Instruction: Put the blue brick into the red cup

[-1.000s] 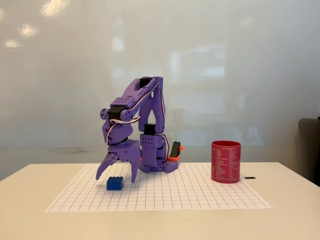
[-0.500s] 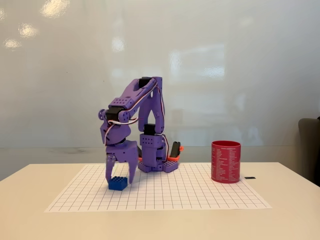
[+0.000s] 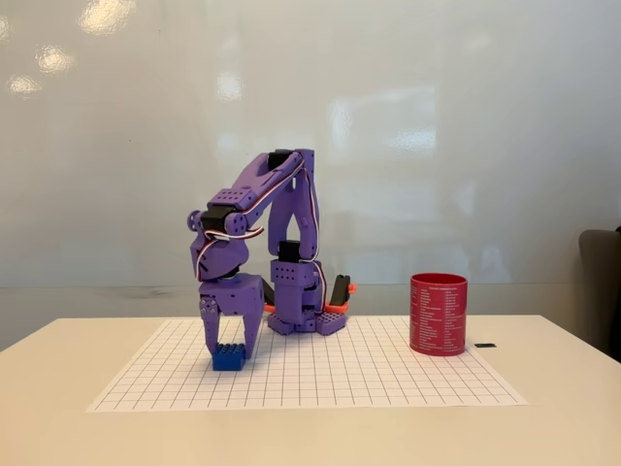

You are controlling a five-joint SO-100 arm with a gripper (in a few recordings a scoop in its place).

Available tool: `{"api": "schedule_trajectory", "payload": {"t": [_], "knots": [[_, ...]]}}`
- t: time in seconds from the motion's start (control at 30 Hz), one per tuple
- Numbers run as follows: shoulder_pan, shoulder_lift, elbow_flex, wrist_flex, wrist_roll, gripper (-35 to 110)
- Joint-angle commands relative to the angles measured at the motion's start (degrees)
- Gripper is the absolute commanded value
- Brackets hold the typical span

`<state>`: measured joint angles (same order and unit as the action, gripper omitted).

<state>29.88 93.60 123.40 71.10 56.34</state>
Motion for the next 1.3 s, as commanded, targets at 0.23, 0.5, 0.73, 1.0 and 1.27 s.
{"api": "schedule_trajectory", "payload": {"t": [0.23, 0.5, 0.73, 1.0, 1.27], "knots": [[-0.4, 19.1, -18.5, 16.4, -14.4, 0], [-9.8, 26.8, -35.9, 22.1, -10.8, 0], [-25.7, 31.7, -48.1, 19.2, -16.0, 0], [-53.8, 31.8, -52.5, 21.4, -18.4, -1], [-79.6, 31.1, -41.3, 22.6, -27.2, -1]]}}
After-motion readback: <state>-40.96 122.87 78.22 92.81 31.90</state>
